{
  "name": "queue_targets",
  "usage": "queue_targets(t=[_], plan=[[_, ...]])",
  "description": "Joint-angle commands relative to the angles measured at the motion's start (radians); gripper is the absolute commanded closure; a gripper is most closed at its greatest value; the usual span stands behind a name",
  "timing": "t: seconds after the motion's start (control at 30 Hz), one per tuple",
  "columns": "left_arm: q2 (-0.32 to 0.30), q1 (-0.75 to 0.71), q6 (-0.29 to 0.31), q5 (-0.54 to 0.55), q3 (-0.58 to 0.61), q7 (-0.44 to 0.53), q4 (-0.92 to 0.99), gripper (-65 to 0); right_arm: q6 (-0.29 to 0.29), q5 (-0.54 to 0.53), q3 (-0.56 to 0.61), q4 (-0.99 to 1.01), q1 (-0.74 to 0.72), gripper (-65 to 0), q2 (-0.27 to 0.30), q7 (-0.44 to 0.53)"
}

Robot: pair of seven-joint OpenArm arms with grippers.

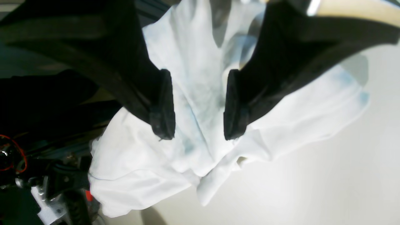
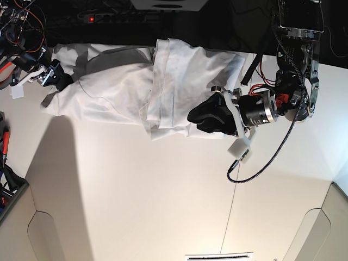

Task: Layout the t-shirt on the table in an organized manner, then fold the t-shirt properly
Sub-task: 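Grasp the folded end of the shirt bundle with the left gripper, then lift the bundle end and fold it over toward the right gripper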

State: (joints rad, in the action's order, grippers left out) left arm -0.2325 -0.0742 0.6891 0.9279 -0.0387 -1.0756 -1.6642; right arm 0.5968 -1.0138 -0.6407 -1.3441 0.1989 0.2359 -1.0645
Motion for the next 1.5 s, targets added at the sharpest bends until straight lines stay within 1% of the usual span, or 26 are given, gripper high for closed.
queue_targets(t=[0.0, 0.07, 0.1, 0.13, 0.2, 0.27, 0.3, 0.37, 0.53, 0.6, 0.67, 0.77, 0.9, 1.03, 1.13, 1.23, 1.37, 1.47], plan=[[-0.003, 0.011, 0.009, 0.053, 0.0, 0.012, -0.019, -28.8, 0.014, -0.027, -0.005, -0.013, -0.007, -44.1, 0.016, 0.0], [-0.003, 0.011, 0.009, 0.111, 0.023, -0.032, -0.019, -28.2, 0.014, -0.037, -0.005, -0.013, -0.007, -44.1, 0.016, -0.003], [-0.003, 0.011, 0.009, 0.14, 0.046, -0.056, -0.019, -26.9, 0.014, -0.044, -0.005, -0.013, -0.007, -44.1, 0.016, -0.006], [-0.003, 0.01, 0.009, 0.171, 0.076, -0.077, -0.019, -23.7, 0.014, -0.047, -0.005, -0.013, -0.008, -44.1, 0.016, -0.006], [-0.002, 0.011, 0.009, 0.203, 0.152, -0.092, -0.019, -14.2, 0.014, -0.046, -0.005, -0.013, -0.007, -44.1, 0.016, -0.006], [0.006, 0.019, 0.009, 0.204, 0.232, -0.091, -0.019, -2.1, 0.014, -0.045, -0.005, -0.013, -0.007, -44.1, 0.016, -0.006], [0.011, 0.025, 0.009, 0.201, 0.27, -0.089, -0.019, 0.0, 0.014, -0.045, -0.005, -0.013, -0.007, -44.1, 0.016, -0.006], [0.04, 0.042, 0.009, 0.15, 0.339, -0.067, -0.019, 0.0, 0.014, -0.045, -0.005, -0.013, -0.007, -44.1, 0.016, -0.006], [0.129, 0.109, 0.009, -0.135, 0.496, 0.059, -0.012, 0.0, 0.014, -0.045, -0.005, -0.013, -0.007, -44.1, 0.016, -0.006], [0.161, 0.139, -0.002, -0.206, 0.55, 0.097, 0.005, 0.0, 0.014, -0.045, -0.005, -0.013, -0.007, -44.1, 0.016, -0.006], [0.193, 0.172, -0.017, -0.247, 0.597, 0.128, 0.046, 0.0, 0.014, -0.045, -0.005, -0.013, -0.007, -44.1, 0.016, -0.006], [0.244, 0.217, -0.024, -0.268, 0.651, 0.169, 0.156, 0.0, 0.014, -0.045, -0.005, -0.013, -0.007, -44.1, 0.016, -0.006], [0.319, 0.273, -0.023, -0.272, 0.696, 0.23, 0.359, 0.0, 0.014, -0.05, -0.005, -0.013, -0.007, -44.1, 0.016, -0.014], [0.377, 0.323, -0.023, -0.374, 0.702, 0.331, 0.56, 0.0, 0.019, -0.098, -0.005, -0.013, -0.007, -44.1, 0.016, -0.072], [0.384, 0.353, -0.023, -0.403, 0.701, 0.359, 0.649, 0.0, 0.019, -0.116, -0.005, -0.013, -0.007, -44.1, 0.016, -0.096], [0.378, 0.359, -0.023, -0.402, 0.7, 0.36, 0.665, 0.0, 0.02, -0.128, -0.005, -0.013, -0.007, -44.1, 0.016, -0.095], [0.379, 0.351, -0.023, -0.395, 0.7, 0.344, 0.665, 0.0, 0.021, -0.176, -0.005, -0.013, -0.009, -44.1, 0.016, -0.095], [0.379, 0.339, -0.023, -0.363, 0.7, 0.314, 0.665, 0.0, 0.021, -0.179, -0.005, -0.013, -0.024, -44.1, 0.015, -0.095]])
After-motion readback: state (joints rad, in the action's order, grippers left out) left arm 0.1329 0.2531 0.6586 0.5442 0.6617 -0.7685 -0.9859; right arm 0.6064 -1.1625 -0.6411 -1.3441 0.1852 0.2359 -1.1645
